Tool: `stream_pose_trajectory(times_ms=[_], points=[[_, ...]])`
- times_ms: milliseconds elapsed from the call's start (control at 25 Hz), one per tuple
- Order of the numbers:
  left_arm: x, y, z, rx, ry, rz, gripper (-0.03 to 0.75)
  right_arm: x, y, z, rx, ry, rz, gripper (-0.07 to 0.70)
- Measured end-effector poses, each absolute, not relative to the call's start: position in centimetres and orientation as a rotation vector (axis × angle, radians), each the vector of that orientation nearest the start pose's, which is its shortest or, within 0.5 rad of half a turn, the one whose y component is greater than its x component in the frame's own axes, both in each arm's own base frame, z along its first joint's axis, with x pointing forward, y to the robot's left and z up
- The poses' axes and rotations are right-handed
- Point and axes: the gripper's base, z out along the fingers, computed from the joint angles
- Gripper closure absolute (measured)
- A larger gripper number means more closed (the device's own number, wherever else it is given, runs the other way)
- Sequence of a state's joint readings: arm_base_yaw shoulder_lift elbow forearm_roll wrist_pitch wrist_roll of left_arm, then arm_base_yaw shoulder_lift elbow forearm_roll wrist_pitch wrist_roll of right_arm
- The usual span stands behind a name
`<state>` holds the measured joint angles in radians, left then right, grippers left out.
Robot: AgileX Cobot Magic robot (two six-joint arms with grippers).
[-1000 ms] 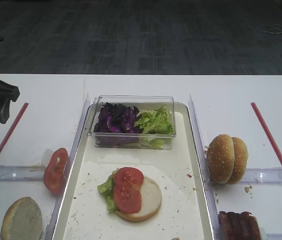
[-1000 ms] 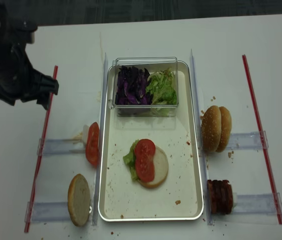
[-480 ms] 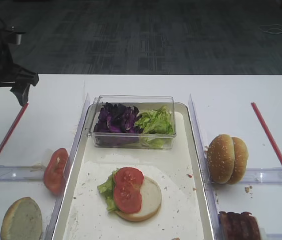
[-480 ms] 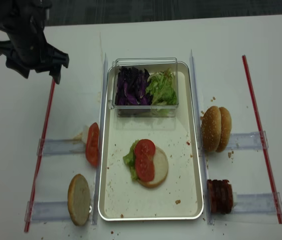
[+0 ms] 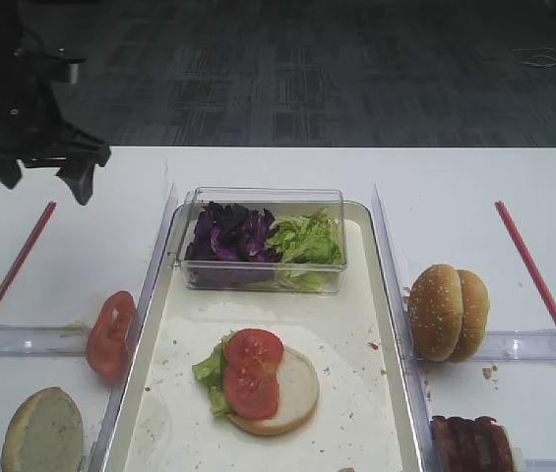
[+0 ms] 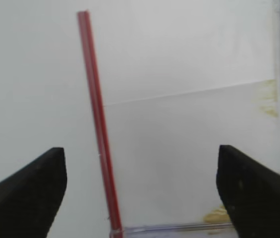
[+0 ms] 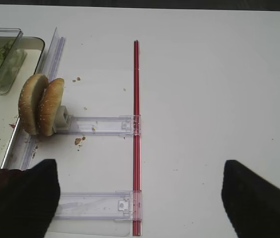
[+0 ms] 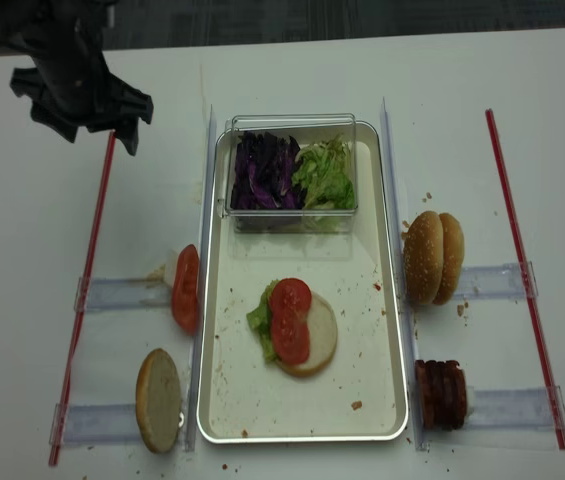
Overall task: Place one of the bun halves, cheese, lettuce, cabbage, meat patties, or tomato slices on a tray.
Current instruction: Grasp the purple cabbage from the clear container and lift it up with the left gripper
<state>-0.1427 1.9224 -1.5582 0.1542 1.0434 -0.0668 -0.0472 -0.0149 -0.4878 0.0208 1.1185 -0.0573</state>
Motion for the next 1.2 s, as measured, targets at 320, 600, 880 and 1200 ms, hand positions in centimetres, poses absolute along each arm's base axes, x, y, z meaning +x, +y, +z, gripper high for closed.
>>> stream_pose_trajectory(times_ms=[320,600,880,1200], points=[[38.7,-14.3,24.3,0.519,2.723,0.052,0.115,-0.8,0.2,26.9,-0.012,2.099,-0.038,-0.053],[37.6,-19.6,24.8,0.667,2.551,-0.039,0.115,-0.8,0.2,26.9,-0.012,2.099,-0.038,-0.053],[37.9,-20.0,24.2,0.677,2.535,-0.043,0.139,-0.8,0.2,26.9,-0.014,2.099,-0.039,-0.053],[38.5,-20.4,21.5,0.692,2.582,-0.033,0.223,-0.8,0.2,26.9,-0.014,2.099,-0.039,-0.053]])
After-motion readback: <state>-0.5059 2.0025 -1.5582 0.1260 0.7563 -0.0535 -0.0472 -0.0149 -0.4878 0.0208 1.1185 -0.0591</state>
